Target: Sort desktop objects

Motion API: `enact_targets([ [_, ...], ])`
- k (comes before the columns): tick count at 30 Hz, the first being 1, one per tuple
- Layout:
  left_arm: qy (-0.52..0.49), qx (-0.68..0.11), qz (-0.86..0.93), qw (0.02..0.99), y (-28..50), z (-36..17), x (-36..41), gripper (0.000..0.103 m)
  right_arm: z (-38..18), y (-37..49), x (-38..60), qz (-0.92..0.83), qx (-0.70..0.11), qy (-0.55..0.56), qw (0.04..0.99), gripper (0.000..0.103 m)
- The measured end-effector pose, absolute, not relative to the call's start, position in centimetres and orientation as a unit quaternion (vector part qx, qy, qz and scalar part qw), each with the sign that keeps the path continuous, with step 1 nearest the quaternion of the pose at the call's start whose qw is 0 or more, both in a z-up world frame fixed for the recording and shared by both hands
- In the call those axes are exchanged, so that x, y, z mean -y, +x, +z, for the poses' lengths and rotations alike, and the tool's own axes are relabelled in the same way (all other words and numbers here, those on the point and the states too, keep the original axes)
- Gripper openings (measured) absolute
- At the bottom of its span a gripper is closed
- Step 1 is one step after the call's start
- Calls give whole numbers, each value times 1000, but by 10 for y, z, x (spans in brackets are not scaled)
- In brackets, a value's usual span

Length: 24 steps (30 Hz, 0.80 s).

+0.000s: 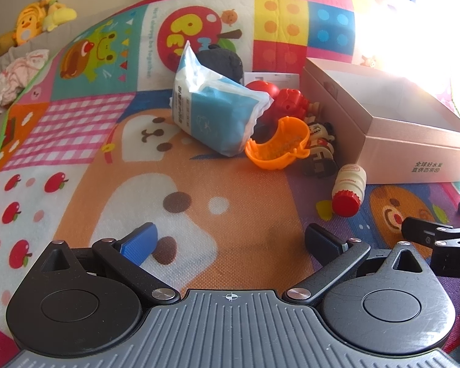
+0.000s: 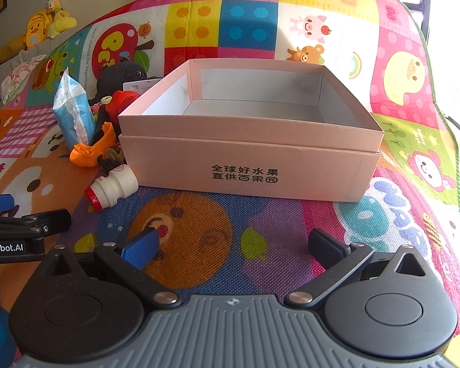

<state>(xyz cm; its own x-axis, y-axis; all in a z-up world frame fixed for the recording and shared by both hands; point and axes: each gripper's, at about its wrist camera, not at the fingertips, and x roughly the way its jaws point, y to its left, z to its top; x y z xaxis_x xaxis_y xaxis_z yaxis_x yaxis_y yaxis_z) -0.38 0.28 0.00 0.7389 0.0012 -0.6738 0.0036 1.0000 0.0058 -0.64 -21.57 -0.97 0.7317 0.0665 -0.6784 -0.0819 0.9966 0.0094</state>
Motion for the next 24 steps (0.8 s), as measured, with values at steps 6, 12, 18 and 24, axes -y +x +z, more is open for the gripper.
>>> enact_targets([
  [6, 2, -359, -14, 933, -6, 2, -5, 103, -7, -23, 217, 43, -368, -13, 929, 103],
  [12, -13, -348, -24, 937, -4, 9, -9, 103, -6, -20, 215, 46, -373, -22, 926, 103],
  [18, -18, -314, 32, 949, -2, 27, -28, 103, 6, -13, 204, 142, -359, -69, 920, 102],
  [24, -53, -302, 52, 951, -3, 38, -53, 103, 18, -13, 160, 184, -312, -86, 928, 54],
])
